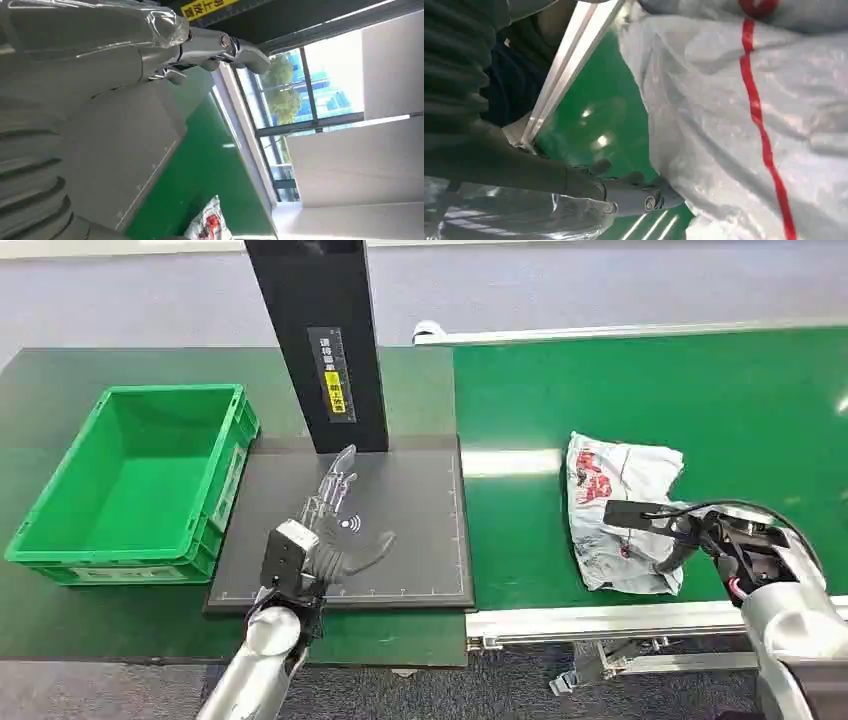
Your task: Moved the parcel from conveyor to table for the left to box.
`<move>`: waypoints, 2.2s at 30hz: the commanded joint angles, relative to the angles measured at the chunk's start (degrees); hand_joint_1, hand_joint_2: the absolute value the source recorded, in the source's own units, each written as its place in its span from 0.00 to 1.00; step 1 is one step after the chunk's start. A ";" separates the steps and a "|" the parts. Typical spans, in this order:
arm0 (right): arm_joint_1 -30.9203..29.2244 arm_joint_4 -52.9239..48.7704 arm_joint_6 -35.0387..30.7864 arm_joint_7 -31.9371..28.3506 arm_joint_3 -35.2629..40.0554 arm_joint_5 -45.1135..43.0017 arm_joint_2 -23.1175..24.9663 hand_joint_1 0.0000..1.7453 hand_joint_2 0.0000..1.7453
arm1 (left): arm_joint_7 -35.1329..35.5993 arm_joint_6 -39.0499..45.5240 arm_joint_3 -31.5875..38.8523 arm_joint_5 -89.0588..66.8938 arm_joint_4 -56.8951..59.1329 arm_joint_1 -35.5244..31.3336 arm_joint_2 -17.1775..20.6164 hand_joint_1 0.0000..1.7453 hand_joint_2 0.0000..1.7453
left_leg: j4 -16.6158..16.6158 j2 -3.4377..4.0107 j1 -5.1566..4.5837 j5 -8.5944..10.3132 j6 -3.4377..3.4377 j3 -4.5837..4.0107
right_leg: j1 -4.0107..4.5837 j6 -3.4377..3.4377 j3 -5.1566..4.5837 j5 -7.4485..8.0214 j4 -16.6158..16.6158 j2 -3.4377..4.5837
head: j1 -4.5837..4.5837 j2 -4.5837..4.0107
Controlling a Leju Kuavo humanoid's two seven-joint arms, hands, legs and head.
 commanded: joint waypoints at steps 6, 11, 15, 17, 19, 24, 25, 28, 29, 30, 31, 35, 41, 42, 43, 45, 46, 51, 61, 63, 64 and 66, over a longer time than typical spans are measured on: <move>2.97 4.21 3.90 -5.56 1.37 -4.28 0.87 1.00 1.00 | -0.07 -0.20 -1.10 0.01 5.95 -2.73 0.96 0.00 1.00 | -0.07 -0.06 0.04 -0.01 0.00 0.15 | 0.04 -0.03 0.17 -0.02 -0.11 -0.05 | 0.02 0.00; 5.33 2.80 4.21 -8.79 1.42 -6.38 0.82 1.00 1.00 | -0.23 -0.19 -1.63 0.03 6.97 -2.82 1.09 0.00 1.00 | -0.11 -0.07 0.04 -0.01 0.00 0.20 | 0.04 -0.04 0.24 -0.02 -0.15 -0.05 | 0.00 0.02; 5.33 2.80 4.21 -8.79 1.42 -6.38 0.82 1.00 1.00 | -0.23 -0.19 -1.63 0.03 6.97 -2.82 1.09 0.00 1.00 | -0.05 -0.03 0.03 -0.01 -0.01 0.12 | 0.03 -0.03 0.12 -0.01 -0.08 -0.01 | 0.00 0.02; 5.33 2.80 4.21 -8.79 1.42 -6.38 0.82 1.00 1.00 | -0.23 -0.19 -1.63 0.03 6.97 -2.82 1.09 0.00 1.00 | -0.10 -0.06 0.02 0.00 -0.01 0.18 | 0.03 -0.04 0.19 -0.01 -0.12 -0.03 | 0.02 0.00; 5.33 2.80 4.21 -8.79 1.42 -6.38 0.82 1.00 1.00 | -0.23 -0.19 -1.63 0.03 6.97 -2.82 1.09 0.00 1.00 | -0.14 -0.06 0.03 0.01 0.00 0.22 | 0.03 -0.05 0.23 0.00 -0.17 -0.02 | 0.02 0.00; 5.66 2.63 5.18 -9.69 2.55 -6.37 1.24 1.00 1.00 | -0.46 -0.28 -1.95 0.15 7.76 -3.53 0.81 0.00 1.00 | -0.05 -0.03 0.02 -0.02 0.00 0.12 | 0.03 -0.03 0.13 -0.02 -0.08 0.00 | 0.02 0.02; 5.87 2.66 5.32 -9.90 2.57 -6.48 1.40 1.00 1.00 | -0.43 -0.34 -2.09 0.08 7.92 -3.65 0.79 0.00 1.00 | -0.12 -0.04 0.02 -0.02 0.01 0.22 | 0.02 -0.04 0.23 -0.01 -0.15 0.00 | 0.02 0.00; 6.94 2.62 5.15 -10.29 2.77 -6.81 1.89 1.00 1.00 | -0.45 -0.29 -2.12 0.30 8.64 -4.29 0.50 0.00 1.00 | -0.12 -0.06 0.04 -0.01 0.00 0.22 | 0.04 -0.05 0.25 -0.01 -0.17 -0.03 | 0.00 0.00; 7.03 2.44 4.61 -10.26 2.83 -6.86 2.12 1.00 1.00 | -0.38 -0.22 -2.27 0.15 8.82 -4.48 0.65 0.00 1.00 | -0.07 -0.04 0.04 -0.02 -0.01 0.16 | 0.05 -0.04 0.19 -0.01 -0.11 -0.02 | 0.02 0.00; 6.80 2.24 3.28 -10.56 2.83 -7.36 2.50 1.00 1.00 | -0.33 -0.15 -2.55 0.03 8.73 -4.45 0.98 0.00 1.00 | -0.06 -0.04 0.04 -0.01 -0.01 0.13 | 0.04 -0.03 0.15 0.00 -0.10 -0.02 | 0.02 0.00; 6.46 1.92 0.78 -11.15 2.09 -8.21 3.11 1.00 1.00 | -0.62 0.32 -1.98 0.67 7.75 -3.74 1.06 0.00 1.00 | -0.12 -0.01 0.04 0.00 -0.01 0.22 | 0.05 -0.05 0.24 0.01 -0.16 0.01 | 0.02 0.02; 4.65 1.40 -5.33 -11.60 0.39 -10.04 5.40 1.00 1.00 | -0.35 0.95 -2.01 0.37 4.64 -1.61 2.41 0.00 1.00 | -0.13 0.14 0.02 -0.02 -0.01 0.22 | 0.03 -0.06 0.19 0.04 -0.14 0.17 | 0.02 0.02; 6.17 -11.47 -34.01 -18.64 -12.28 -20.58 13.36 1.00 1.00 | -0.46 4.01 0.47 2.88 -5.72 3.70 2.52 0.00 1.00 | -0.12 0.78 -0.03 -0.10 -0.03 0.18 | -0.01 -0.08 0.00 0.11 -0.01 0.76 | 0.04 0.00; 7.86 -14.79 -35.57 -20.12 -13.64 -21.94 13.60 1.00 1.00 | -0.35 4.53 0.32 2.85 -6.03 3.81 2.27 0.00 1.00 | -0.13 0.81 -0.03 -0.10 -0.04 0.23 | -0.01 -0.10 0.02 0.09 -0.01 0.77 | 0.00 0.02; 10.06 -19.31 -38.66 -22.65 -15.37 -23.54 13.99 1.00 1.00 | -0.82 5.32 0.54 3.34 -6.22 3.79 1.76 0.00 1.00 | -0.18 0.91 0.00 -0.11 -0.05 0.31 | 0.02 -0.12 0.04 0.10 -0.07 0.91 | 0.00 0.00; 12.38 -22.79 -39.34 -24.28 -15.97 -24.59 14.18 1.00 1.00 | -1.27 5.58 0.69 4.23 -6.38 3.59 1.23 0.00 1.00 | -0.11 0.35 0.02 -0.01 -0.03 0.17 | 0.04 -0.06 0.06 0.01 -0.04 0.34 | 0.00 0.00; 12.89 -23.95 -39.11 -24.22 -15.87 -24.54 14.07 1.00 1.00 | -1.27 5.65 0.61 4.35 -6.28 3.54 1.30 0.00 1.00 | -0.14 0.32 0.04 -0.05 -0.03 0.24 | 0.06 -0.08 0.15 -0.01 -0.10 0.33 | 0.02 0.02; 16.11 -28.86 -42.99 -30.93 -16.55 -26.31 14.83 1.00 1.00 | -2.59 6.44 0.80 5.82 -5.89 3.32 1.10 0.00 1.00 | -0.13 0.09 0.02 -0.05 0.01 0.18 | 0.04 -0.05 0.17 -0.05 -0.10 0.12 | 0.02 0.00; 28.63 -50.12 -62.14 -41.39 -8.25 -21.09 15.90 1.00 1.00 | -4.55 12.92 5.72 18.37 -2.65 0.16 -0.97 0.00 1.00 | -0.14 -0.01 0.04 -0.04 -0.03 0.15 | 0.06 -0.07 0.16 -0.09 -0.09 0.04 | 0.02 0.02; 27.24 -46.63 -61.98 -40.47 -0.41 -12.30 14.92 1.00 1.00 | -4.57 11.94 5.13 19.77 -2.74 -0.08 0.26 0.00 1.00 | -0.15 0.18 0.04 -0.06 -0.04 0.20 | 0.07 -0.06 0.14 -0.05 -0.09 0.21 | 0.00 0.00; 26.64 -44.96 -62.32 -40.25 2.34 -9.95 15.09 1.00 1.00 | -4.39 10.79 4.61 20.13 -2.51 -0.18 0.73 0.00 1.00 | -0.10 0.16 0.02 -0.04 -0.02 0.08 | 0.04 -0.03 0.04 -0.04 -0.03 0.17 | 0.02 0.00; 24.47 -39.81 -62.59 -39.71 11.88 -4.24 14.72 1.00 1.00 | -4.29 9.26 3.28 19.79 -1.01 -0.68 1.24 0.00 1.00 | -0.16 0.30 0.05 -0.05 -0.02 0.19 | 0.08 -0.06 0.11 -0.01 -0.08 0.30 | 0.00 0.00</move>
